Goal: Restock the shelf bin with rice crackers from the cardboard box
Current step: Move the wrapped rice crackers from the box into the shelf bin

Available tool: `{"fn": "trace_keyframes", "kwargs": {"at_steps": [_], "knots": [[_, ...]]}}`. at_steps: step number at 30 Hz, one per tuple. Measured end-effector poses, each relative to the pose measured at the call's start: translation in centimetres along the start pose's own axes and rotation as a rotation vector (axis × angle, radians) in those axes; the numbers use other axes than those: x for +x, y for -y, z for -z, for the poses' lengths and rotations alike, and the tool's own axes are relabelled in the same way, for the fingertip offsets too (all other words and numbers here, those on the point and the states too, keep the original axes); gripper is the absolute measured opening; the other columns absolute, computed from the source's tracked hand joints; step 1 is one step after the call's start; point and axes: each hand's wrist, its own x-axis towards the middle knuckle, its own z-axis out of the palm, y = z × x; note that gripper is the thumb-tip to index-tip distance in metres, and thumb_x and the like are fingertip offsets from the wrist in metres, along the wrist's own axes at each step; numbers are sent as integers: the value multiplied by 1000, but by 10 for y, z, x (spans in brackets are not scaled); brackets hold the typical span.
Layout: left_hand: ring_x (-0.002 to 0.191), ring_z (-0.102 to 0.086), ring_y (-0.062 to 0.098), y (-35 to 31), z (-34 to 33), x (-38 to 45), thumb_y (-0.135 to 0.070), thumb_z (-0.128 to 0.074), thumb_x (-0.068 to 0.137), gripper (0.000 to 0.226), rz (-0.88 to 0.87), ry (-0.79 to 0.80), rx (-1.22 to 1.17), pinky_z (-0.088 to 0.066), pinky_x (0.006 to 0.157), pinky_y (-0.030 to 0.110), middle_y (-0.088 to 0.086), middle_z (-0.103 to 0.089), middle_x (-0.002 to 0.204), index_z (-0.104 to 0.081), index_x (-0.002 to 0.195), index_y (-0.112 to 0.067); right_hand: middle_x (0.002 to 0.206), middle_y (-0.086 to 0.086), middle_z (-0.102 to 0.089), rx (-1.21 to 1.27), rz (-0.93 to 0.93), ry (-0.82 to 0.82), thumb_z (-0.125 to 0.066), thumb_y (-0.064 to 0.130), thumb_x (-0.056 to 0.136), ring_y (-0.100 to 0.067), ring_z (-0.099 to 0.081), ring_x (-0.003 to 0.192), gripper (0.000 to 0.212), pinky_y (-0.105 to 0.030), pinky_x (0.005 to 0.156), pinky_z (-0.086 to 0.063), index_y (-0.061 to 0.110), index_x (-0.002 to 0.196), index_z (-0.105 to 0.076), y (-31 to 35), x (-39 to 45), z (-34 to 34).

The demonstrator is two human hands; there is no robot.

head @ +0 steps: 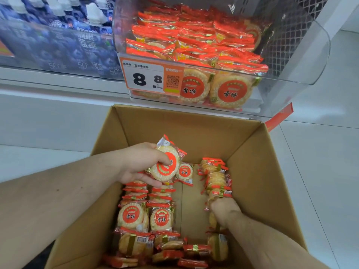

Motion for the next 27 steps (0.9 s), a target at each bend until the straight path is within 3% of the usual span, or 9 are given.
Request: {"fn": "trace_keyframes", "kwargs": {"at_steps": [3,7,8,10,12,16,20,23,27], "knots": [[85,-73,23,-3,1,-4,-17,-62,90,23,28,-4,-121,-61,69,39,11,-75,98,-63,111,-8,135,-11,-55,12,-11,67,-41,15,101,-28,-53,123,33,-33,100,-41,10,131,-54,4,2,-1],[85,-73,27,-9,1,-12,-13,-56,88,26,32,-5,-219,-61,67,40,15,-74,99,-61,112,-5,137,-7,-52,-5,77,249,-63,33,91,-25,-51,124,48,-28,102,-39,12,133,-52,0,-1,22],[87,-72,28,-11,1,-14,-10,-55,86,28,22,-3,-234,-61,66,40,17,-72,104,-60,114,-4,130,-7,-56,11,81,310,-63,29,91,-23,-55,116,39,-27,95,-42,13,126,-56,-1,-5,34],[92,-70,31,-15,1,-20,-6,-53,85,31,-5,-4,-253,-60,65,40,19,-66,115,-57,115,-3,92,-3,-58,70,86,274,-60,21,91,-19,-57,81,4,-27,73,-43,20,87,-59,-5,-16,62],[96,-68,33,-20,2,-28,-6,-54,85,30,-44,-7,-251,-60,64,40,18,-61,121,-57,115,-3,75,2,-49,165,99,31,-59,14,84,-23,-54,74,20,-27,61,-40,21,74,-44,-14,-37,96],[99,-66,34,-34,9,-46,-6,-54,85,30,-154,-28,-224,-60,65,42,19,-60,125,-57,115,-4,74,12,-44,267,230,-461,-59,8,71,-22,-57,86,25,-28,66,-37,27,77,-43,-36,-89,152],[109,-61,34,-47,16,-71,-7,-57,85,27,-300,-64,-235,-59,63,38,15,-58,127,-60,112,-10,95,2,-55,155,382,-986,-62,1,60,-23,-57,85,38,-24,68,-44,26,83,-42,-52,-150,186],[100,-66,31,-53,16,-90,-5,-53,88,25,-391,-50,-190,-58,59,36,16,-66,113,-60,112,-12,114,-7,-50,68,414,-1357,-49,3,67,-22,-53,89,25,-24,67,-44,17,87,-44,-55,-180,189],[79,-71,26,-57,13,-111,-2,-52,89,19,-458,-46,-205,-61,59,38,14,-73,92,-61,103,-11,121,-12,-44,81,443,-1607,-43,3,73,-22,-50,84,20,-34,66,-50,14,88,-47,-55,-192,195]]}}
